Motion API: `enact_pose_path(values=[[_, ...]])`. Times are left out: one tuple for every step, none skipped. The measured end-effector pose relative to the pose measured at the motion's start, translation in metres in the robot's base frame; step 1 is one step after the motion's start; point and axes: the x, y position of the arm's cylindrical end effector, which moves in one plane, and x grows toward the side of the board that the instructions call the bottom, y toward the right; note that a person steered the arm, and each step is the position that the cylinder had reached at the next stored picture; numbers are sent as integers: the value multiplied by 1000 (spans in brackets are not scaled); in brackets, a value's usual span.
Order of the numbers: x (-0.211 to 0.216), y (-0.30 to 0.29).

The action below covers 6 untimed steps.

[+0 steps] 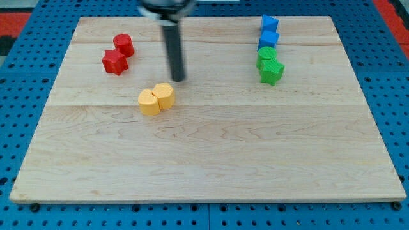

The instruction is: Move yellow hexagon to the top left of the yellow heart

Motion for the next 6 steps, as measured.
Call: enact_pose_path(values=[[8, 52], [47, 22], [72, 1], [51, -63], [21, -77], [12, -102]])
